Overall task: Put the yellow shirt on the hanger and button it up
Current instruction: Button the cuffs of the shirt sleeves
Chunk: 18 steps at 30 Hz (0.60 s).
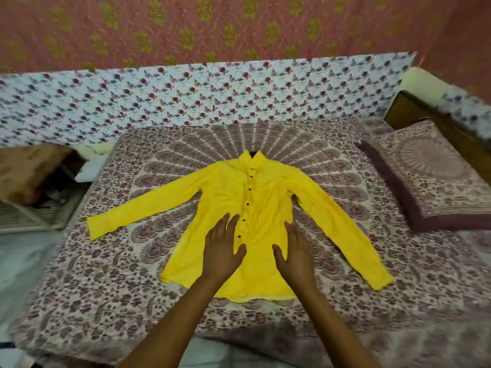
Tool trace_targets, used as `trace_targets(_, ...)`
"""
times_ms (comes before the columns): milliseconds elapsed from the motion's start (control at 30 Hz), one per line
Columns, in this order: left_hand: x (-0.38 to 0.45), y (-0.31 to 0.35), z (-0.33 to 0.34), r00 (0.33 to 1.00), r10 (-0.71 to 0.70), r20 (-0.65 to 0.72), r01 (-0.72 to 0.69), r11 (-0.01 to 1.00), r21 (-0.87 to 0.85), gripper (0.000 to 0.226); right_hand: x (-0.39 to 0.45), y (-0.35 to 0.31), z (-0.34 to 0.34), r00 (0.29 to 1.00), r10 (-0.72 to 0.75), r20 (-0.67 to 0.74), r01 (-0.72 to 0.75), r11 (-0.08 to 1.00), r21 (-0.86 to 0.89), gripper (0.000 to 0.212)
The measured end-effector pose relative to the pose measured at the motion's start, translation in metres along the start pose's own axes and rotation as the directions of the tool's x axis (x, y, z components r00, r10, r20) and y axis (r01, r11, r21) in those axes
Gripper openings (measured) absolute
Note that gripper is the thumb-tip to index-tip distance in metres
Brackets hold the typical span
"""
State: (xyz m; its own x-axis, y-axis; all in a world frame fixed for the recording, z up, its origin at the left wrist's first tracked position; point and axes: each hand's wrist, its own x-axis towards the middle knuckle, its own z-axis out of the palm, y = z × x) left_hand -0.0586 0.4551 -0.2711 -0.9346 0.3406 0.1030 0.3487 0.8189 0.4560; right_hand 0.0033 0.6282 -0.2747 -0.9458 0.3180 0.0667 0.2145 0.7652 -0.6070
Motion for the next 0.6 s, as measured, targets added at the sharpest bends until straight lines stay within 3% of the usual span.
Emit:
trace_targets(300, 0.029, -0.172, -0.086, 0.998, -0.065, 0.003, 0.066, 0.998, -0.019, 0.067, 0.022, -0.142, 0.132, 0.995, -0.054, 0.085, 0.056, 0.998, -0.02, 0.068)
trace_targets(600, 0.058, -0.3, -0.083, 0.985, -0.159, 0.072, 0.158, 0.987, 0.026, 0.07, 0.077, -0.208, 0.242, 0.978, -0.063, 0.197, 0.07, 0.997, -0.027, 0.068)
